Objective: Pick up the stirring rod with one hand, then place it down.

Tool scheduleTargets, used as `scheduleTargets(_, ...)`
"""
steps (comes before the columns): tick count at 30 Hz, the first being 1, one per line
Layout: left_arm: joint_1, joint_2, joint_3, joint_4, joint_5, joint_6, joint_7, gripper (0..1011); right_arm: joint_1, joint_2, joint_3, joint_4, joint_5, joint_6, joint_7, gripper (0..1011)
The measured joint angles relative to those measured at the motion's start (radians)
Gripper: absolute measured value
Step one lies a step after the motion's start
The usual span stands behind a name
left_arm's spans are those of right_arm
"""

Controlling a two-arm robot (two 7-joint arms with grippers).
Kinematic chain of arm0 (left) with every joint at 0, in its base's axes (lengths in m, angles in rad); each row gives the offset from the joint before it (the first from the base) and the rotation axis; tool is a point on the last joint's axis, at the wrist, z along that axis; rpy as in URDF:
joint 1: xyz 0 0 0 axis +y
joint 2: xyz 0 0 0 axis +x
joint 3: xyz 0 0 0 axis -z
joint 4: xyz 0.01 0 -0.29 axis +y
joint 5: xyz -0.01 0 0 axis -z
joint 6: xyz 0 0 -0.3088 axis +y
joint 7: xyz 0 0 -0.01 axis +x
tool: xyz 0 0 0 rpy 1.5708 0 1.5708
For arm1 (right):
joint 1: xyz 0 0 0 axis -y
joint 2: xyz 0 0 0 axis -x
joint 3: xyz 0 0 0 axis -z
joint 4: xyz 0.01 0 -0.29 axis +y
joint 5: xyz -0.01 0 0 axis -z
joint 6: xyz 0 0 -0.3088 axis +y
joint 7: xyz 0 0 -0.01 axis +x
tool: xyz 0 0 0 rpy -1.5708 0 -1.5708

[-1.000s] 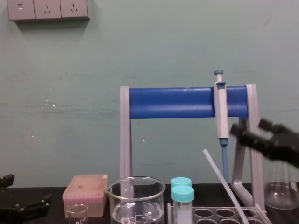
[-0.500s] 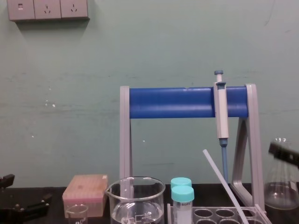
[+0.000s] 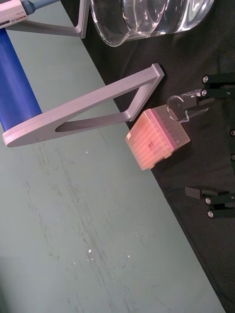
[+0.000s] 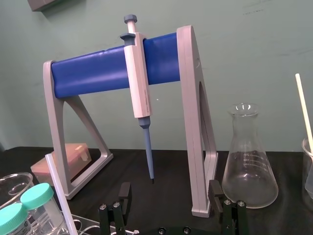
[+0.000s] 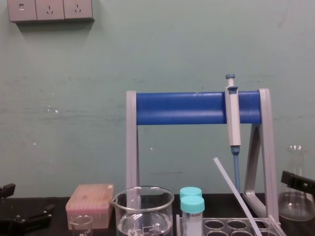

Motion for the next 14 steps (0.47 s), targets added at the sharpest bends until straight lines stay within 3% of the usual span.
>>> scheduleTargets(14, 0.000, 0.000, 0.000, 0.000, 0.000, 0.000, 0.000, 1000, 0.000, 0.000, 0.001, -0.001, 0.000, -0.004, -0.001, 1000)
